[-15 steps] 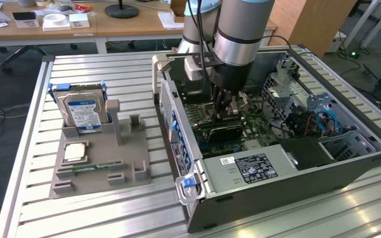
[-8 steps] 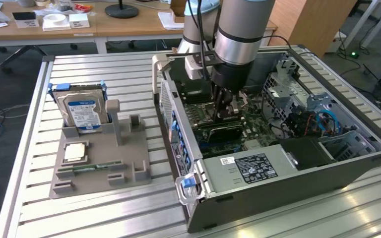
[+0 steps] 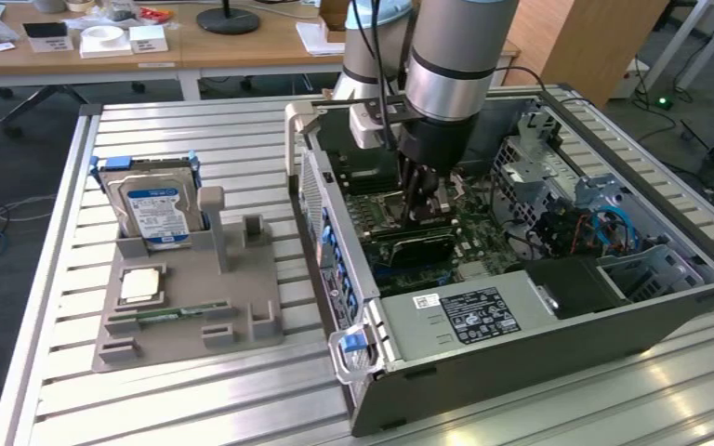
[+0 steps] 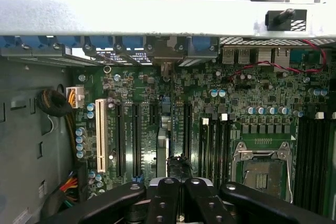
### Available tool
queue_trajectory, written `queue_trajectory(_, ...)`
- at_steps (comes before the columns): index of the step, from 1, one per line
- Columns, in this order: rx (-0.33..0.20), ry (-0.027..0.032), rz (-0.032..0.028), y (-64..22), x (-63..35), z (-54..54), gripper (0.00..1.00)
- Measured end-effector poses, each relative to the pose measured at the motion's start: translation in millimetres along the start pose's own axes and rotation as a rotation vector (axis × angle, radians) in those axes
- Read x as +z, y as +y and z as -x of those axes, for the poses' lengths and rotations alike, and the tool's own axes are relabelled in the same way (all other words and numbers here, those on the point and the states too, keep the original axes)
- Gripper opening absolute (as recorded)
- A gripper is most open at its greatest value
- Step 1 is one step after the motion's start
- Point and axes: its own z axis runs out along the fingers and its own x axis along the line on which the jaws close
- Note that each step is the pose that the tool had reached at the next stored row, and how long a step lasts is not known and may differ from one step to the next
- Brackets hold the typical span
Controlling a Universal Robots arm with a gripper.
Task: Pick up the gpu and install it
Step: 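Press down on the gpu until it lock into place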
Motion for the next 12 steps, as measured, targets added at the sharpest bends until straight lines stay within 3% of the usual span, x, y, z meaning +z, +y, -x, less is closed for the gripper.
queue_trajectory(12, 0.0, 0.0, 0.0, 0.0, 0.0, 0.0, 0.11)
